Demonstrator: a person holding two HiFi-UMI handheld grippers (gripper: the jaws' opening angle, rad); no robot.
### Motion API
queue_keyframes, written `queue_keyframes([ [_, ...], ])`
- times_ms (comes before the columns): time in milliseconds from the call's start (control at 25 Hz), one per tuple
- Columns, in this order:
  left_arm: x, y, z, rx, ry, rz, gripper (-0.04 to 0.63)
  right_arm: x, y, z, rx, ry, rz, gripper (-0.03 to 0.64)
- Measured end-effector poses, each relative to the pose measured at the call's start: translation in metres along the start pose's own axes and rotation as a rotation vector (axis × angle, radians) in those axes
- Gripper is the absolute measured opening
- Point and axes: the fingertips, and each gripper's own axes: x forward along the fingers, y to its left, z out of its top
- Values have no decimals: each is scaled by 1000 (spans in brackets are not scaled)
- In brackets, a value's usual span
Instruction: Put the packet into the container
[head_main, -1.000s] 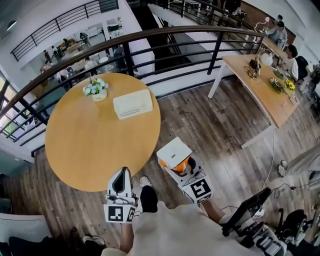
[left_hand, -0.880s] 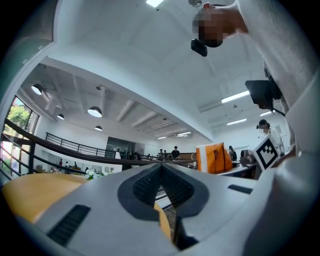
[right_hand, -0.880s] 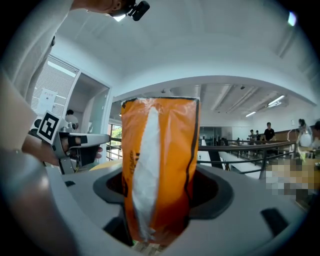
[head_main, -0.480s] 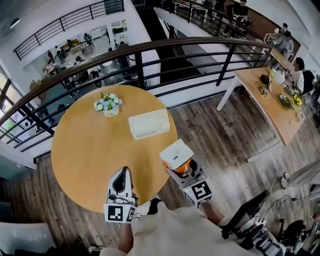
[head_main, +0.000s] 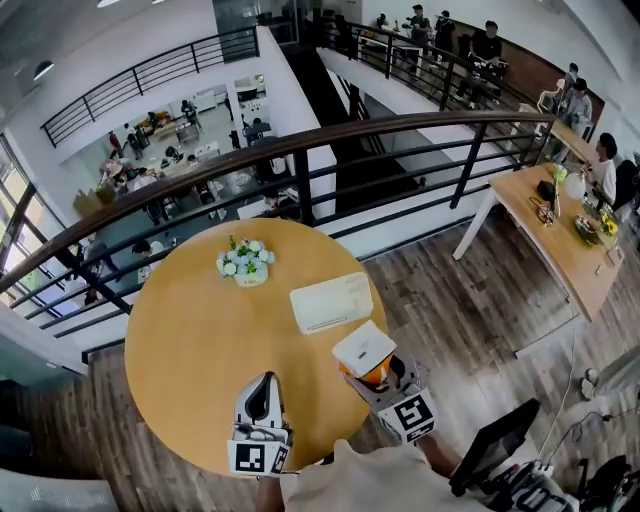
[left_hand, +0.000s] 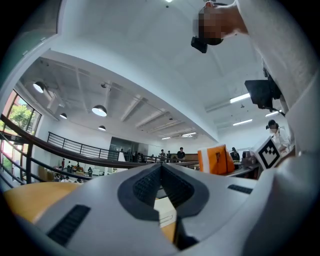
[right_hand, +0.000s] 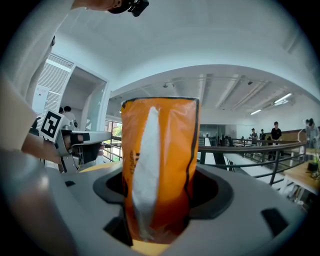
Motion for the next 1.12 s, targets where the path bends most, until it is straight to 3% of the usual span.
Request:
queue_keyframes([
  [600,20,16,-6,-12,1,8,5,25,-10,-5,2,17,4,337],
  [1120,38,21,-15,-15,35,100,5,54,-46,-4,9,16,55,337],
])
